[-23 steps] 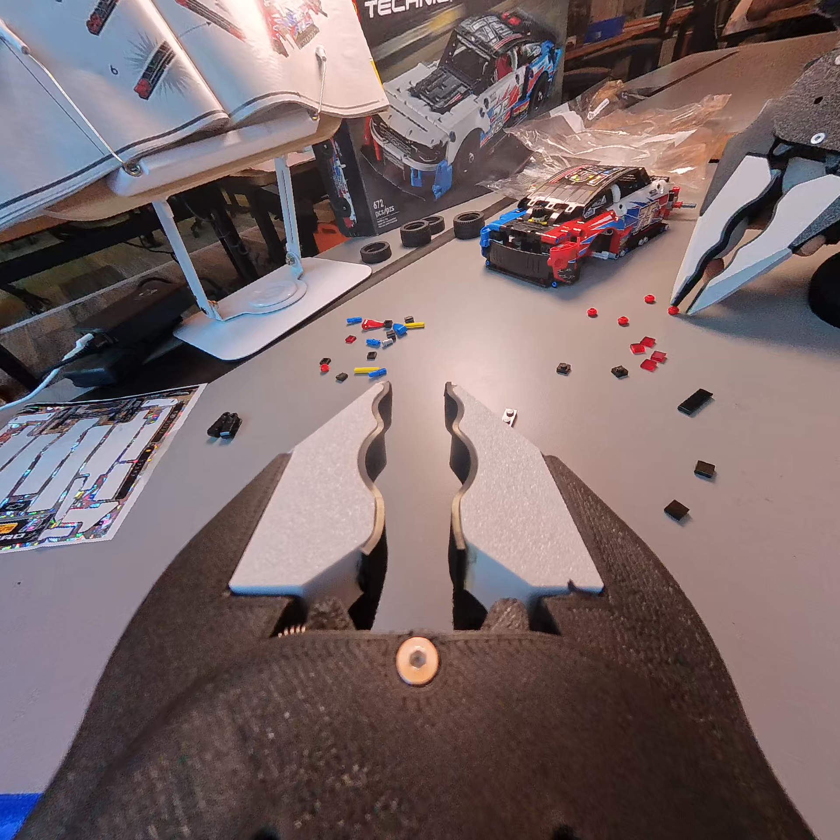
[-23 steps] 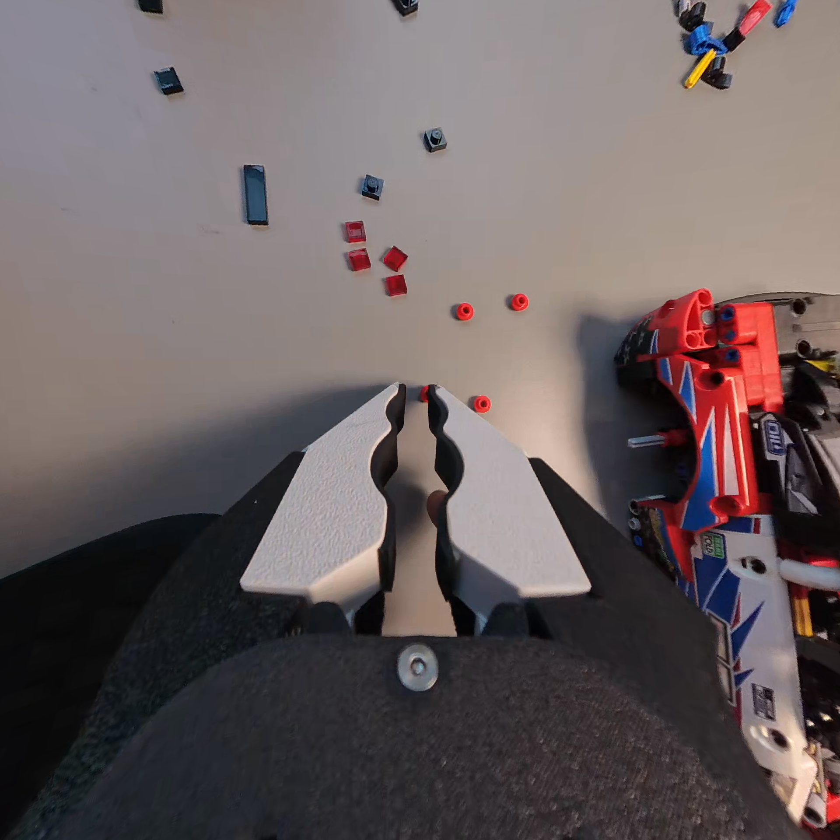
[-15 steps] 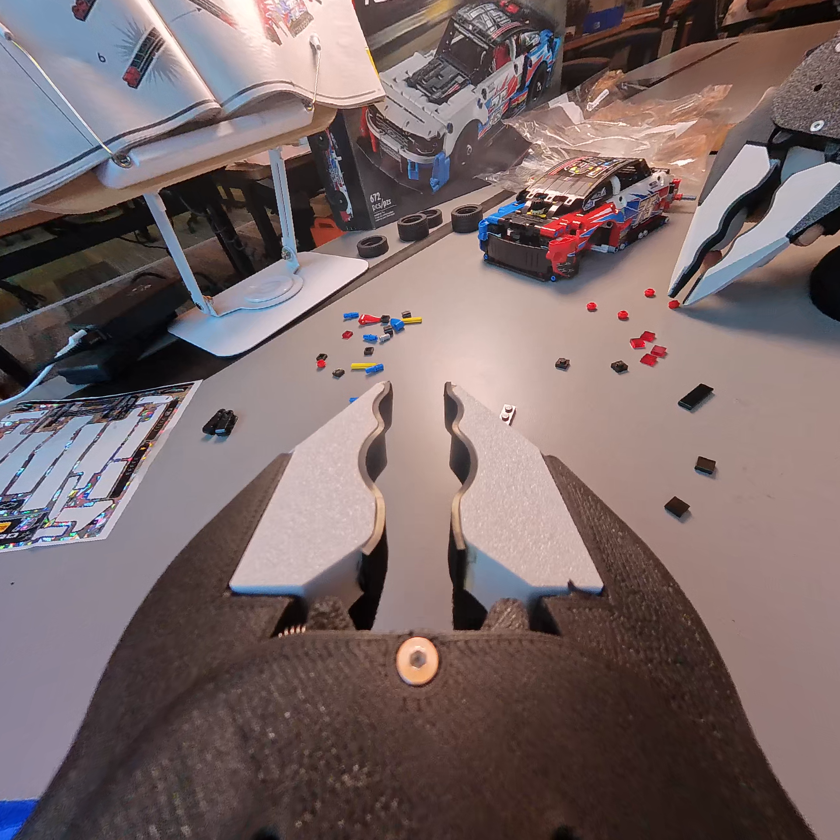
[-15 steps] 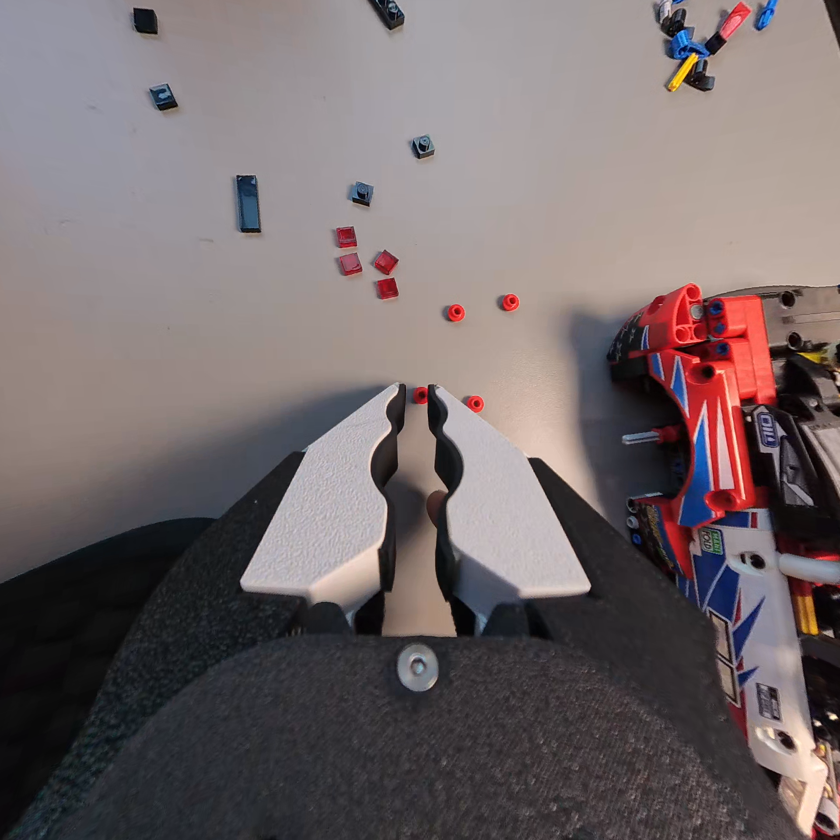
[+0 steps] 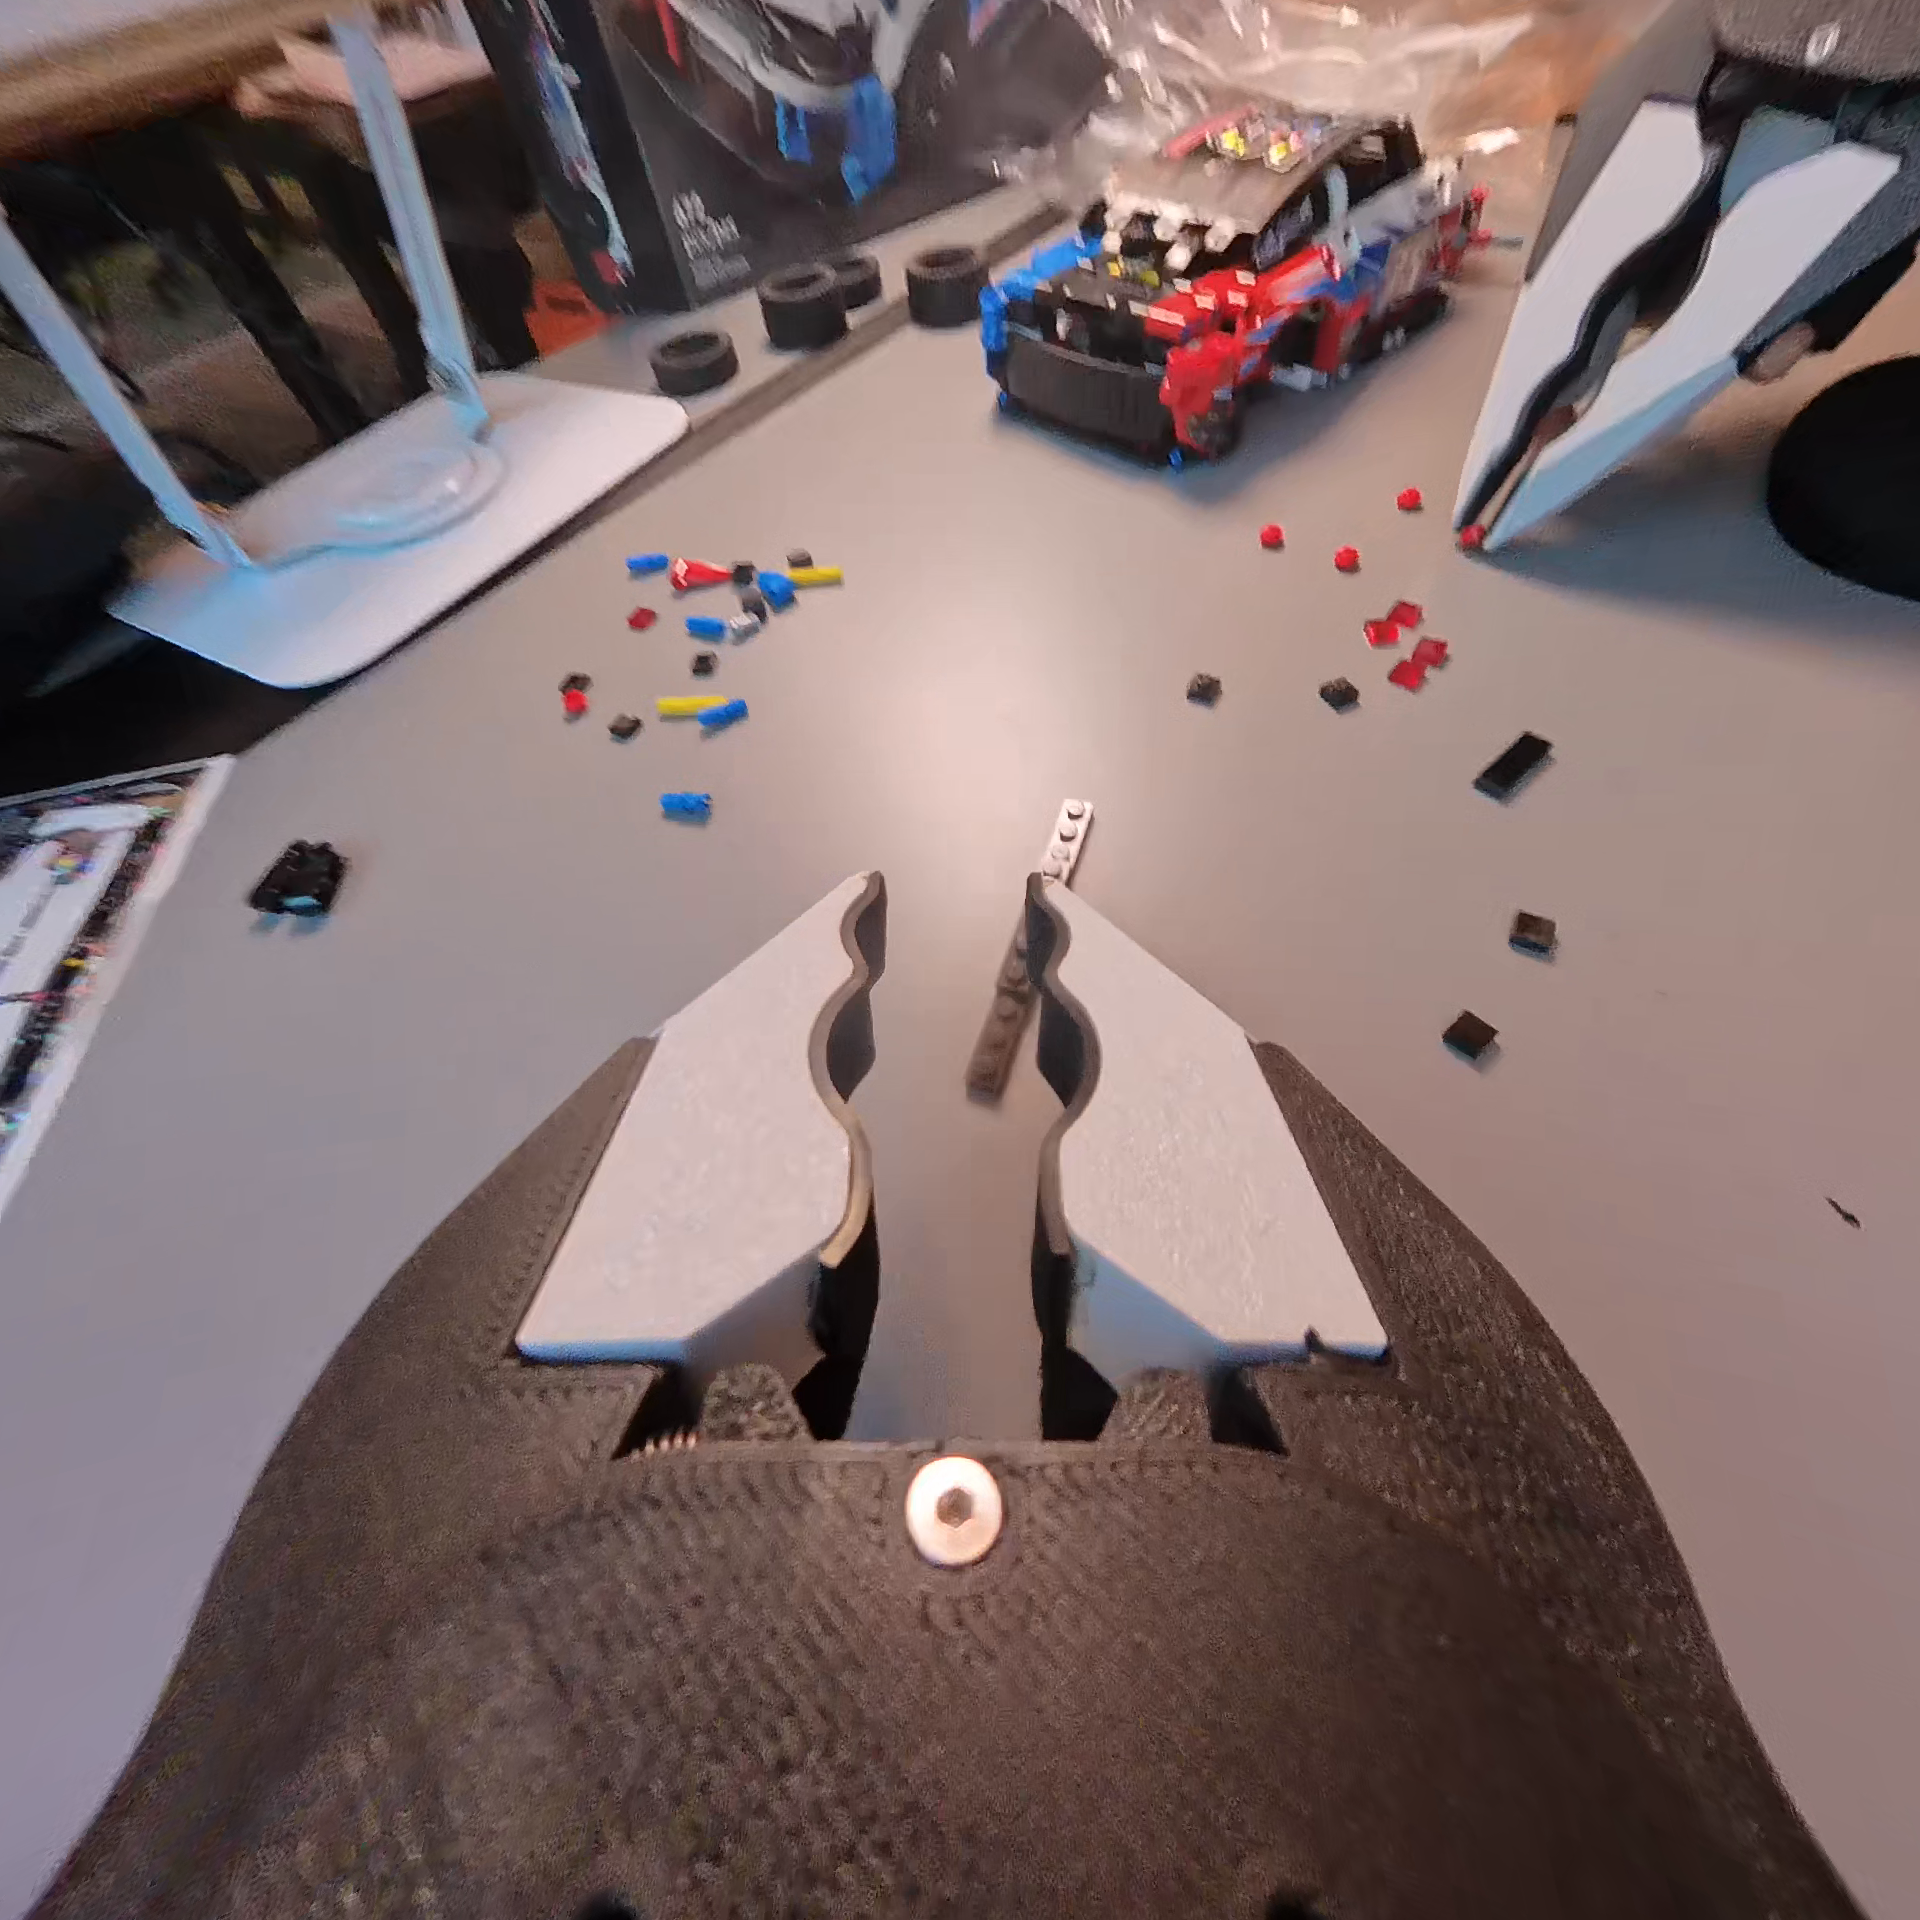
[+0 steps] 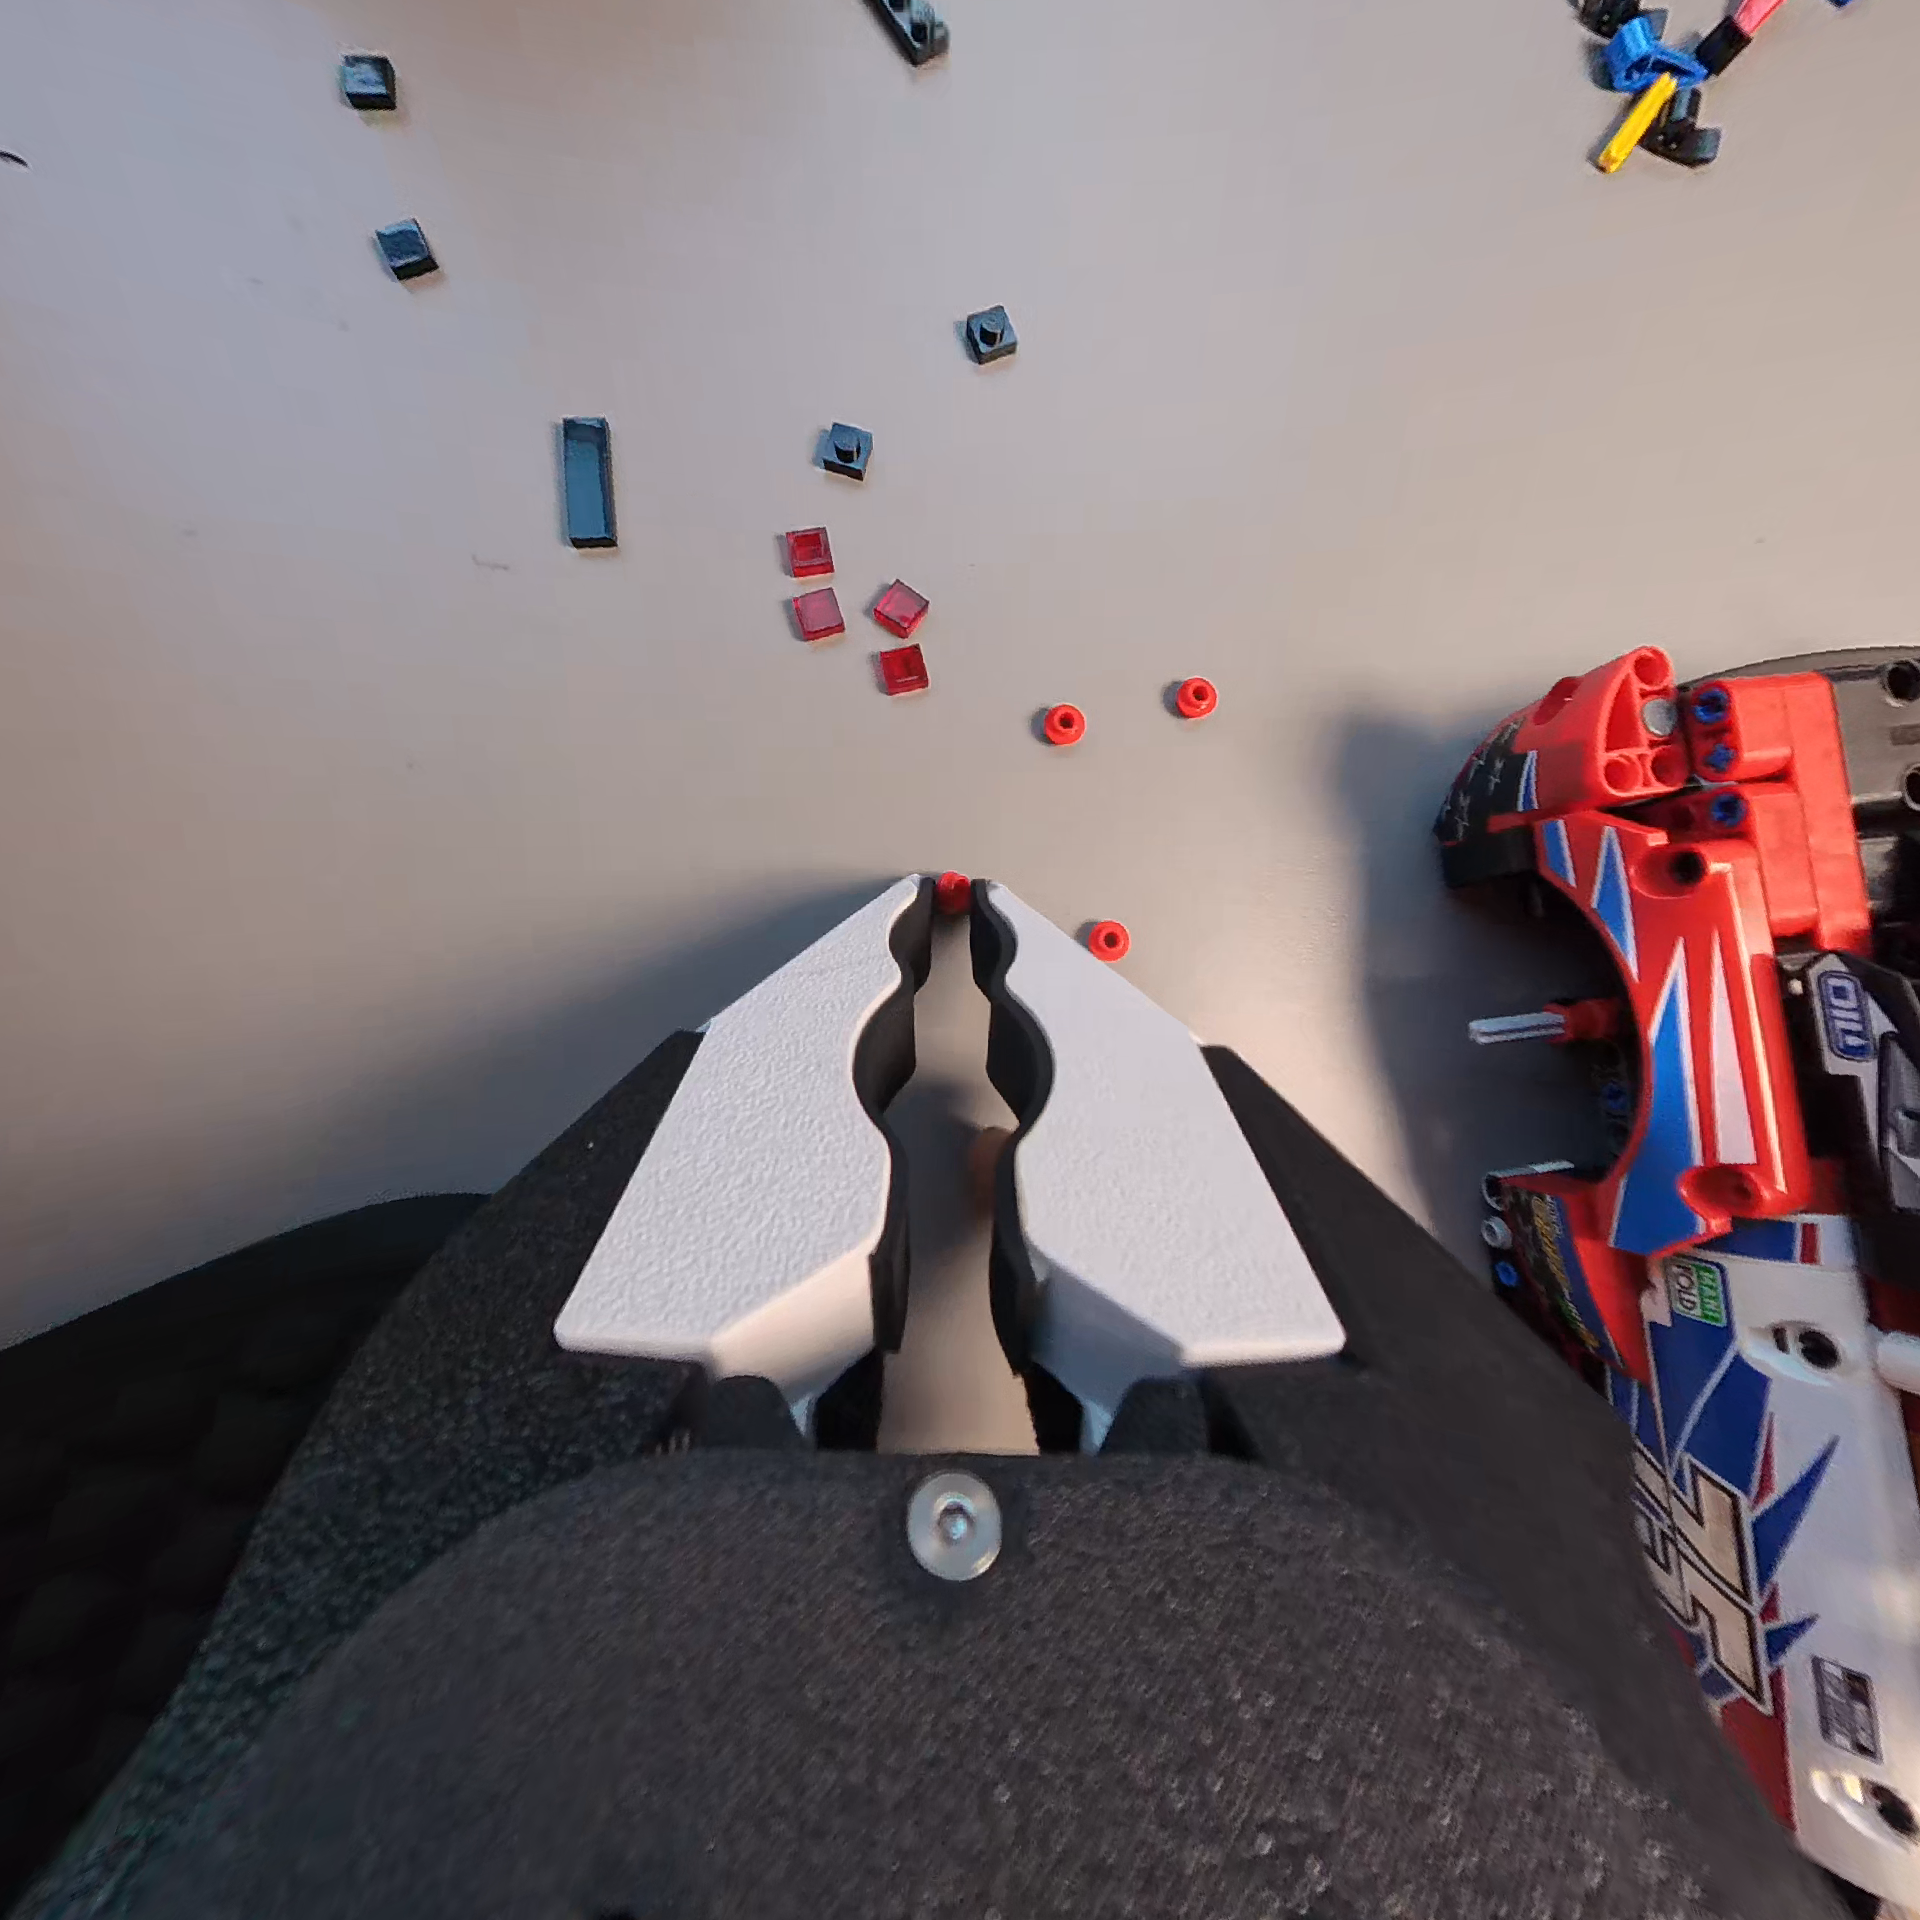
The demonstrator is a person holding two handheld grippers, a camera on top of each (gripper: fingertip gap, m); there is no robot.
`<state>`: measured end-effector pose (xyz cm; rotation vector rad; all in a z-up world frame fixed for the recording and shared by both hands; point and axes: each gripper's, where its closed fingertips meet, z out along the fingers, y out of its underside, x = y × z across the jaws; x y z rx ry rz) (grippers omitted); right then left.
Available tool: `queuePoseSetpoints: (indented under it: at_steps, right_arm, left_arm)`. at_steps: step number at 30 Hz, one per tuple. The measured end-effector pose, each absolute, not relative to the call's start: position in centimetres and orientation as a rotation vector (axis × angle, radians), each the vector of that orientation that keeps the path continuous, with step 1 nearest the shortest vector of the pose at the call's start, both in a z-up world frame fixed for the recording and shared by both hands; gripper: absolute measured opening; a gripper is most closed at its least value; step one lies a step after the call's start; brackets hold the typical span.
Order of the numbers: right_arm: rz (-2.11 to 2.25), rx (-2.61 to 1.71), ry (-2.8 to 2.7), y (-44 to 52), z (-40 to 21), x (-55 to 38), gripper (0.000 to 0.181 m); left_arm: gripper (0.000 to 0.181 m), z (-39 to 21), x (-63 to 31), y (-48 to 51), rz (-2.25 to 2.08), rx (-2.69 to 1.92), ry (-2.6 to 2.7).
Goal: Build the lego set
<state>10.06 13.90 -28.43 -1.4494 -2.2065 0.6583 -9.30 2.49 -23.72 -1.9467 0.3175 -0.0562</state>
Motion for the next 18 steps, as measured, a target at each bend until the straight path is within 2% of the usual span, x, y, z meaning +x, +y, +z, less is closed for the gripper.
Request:
queuePoseSetpoints:
  at_steps: [1,6,14,18]
  right_arm:
    - [0.673,-1.437,-2.198,13.7,-28.2,9.8,0.004]
    - [0.823,-1.342,-2.151,11.5,-25.7,7.2,0.004]
    - [0.934,-1.176,-2.242,7.5,-24.0,2.8,0.004]
    - [0.964,-1.129,-2.288,6.1,-24.0,1.1,0.004]
  left_arm:
    - [0.027,-24.8,-9.0,2.4,-0.084,-2.002,0.336]
    - [0.031,-28.0,-8.2,2.5,-0.149,-2.206,0.441]
    - [0.007,-28.5,-7.4,3.3,-0.223,-2.313,0.607]
    - [0.006,-28.6,-5.7,2.5,-0.305,-2.32,0.693]
